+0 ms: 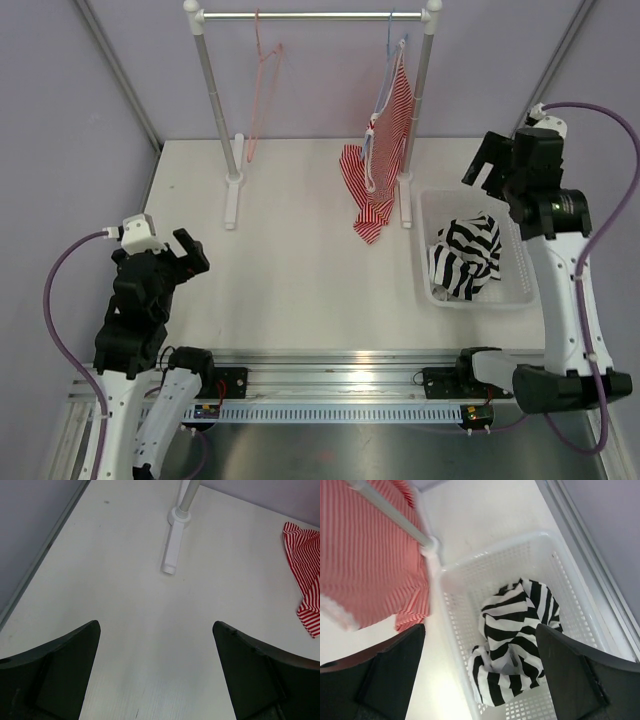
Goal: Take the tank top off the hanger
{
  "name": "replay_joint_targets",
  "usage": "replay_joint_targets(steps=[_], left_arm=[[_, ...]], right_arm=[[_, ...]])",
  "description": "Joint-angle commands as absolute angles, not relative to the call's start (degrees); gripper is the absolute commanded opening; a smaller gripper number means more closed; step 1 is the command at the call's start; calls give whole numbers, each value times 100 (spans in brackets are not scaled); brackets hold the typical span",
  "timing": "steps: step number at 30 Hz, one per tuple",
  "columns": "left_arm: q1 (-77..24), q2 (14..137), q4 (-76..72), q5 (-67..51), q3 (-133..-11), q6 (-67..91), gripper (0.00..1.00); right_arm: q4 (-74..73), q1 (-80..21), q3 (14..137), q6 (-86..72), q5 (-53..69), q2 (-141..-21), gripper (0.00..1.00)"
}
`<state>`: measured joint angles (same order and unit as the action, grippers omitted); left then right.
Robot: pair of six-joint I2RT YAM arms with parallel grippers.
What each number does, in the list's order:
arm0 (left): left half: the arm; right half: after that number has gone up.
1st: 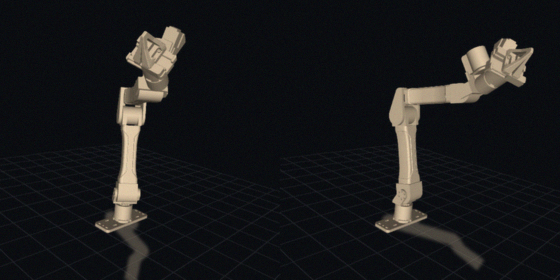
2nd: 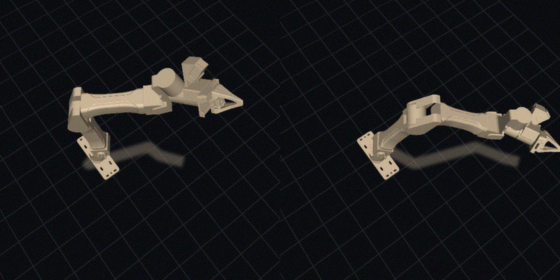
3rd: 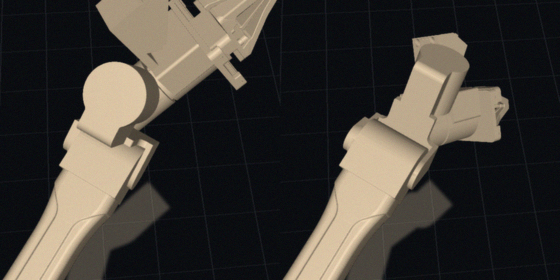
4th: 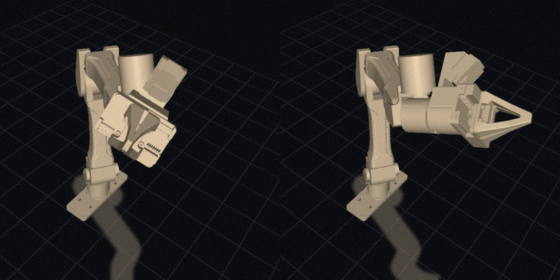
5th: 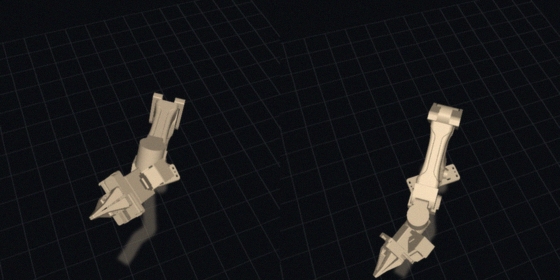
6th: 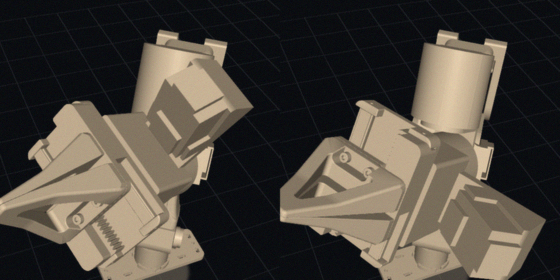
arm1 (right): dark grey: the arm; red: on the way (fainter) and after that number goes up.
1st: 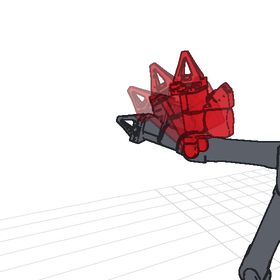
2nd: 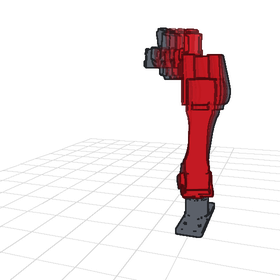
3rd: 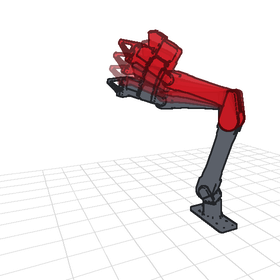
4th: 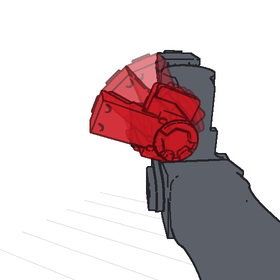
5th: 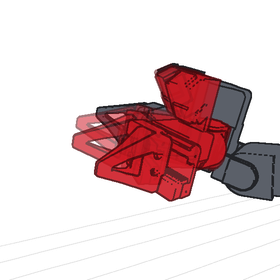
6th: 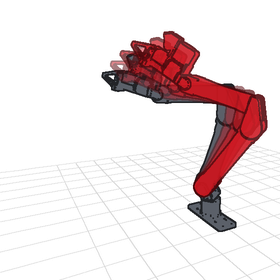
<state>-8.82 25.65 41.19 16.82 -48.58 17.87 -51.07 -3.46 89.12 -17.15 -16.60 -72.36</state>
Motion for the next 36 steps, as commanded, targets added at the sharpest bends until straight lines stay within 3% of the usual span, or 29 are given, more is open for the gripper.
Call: replay_joint_targets(steps=[1,4,11,17,26,36], left_arm=[[-791,2724,4060,1889,-5009,1819,99],[-791,2856,4200,1942,-5141,1802,99],[-800,3331,4921,1846,-5932,1714,99],[-800,3366,5449,1626,-6679,1556,99],[-835,3024,6055,1266,-7154,1459,99],[-879,2874,5950,1239,-6900,1468,99]], right_arm=[[-5563,-343,9158,-1301,-706,-6575,99],[-5790,-343,9097,-1038,60,-6101,100],[-6082,-483,8789,-949,-474,-4740,99],[-6433,-536,8438,-1116,-115,-3983,99],[-6846,-878,8428,-993,-895,-3367,99],[-6803,-1116,8341,-905,-1169,-3296,100]])
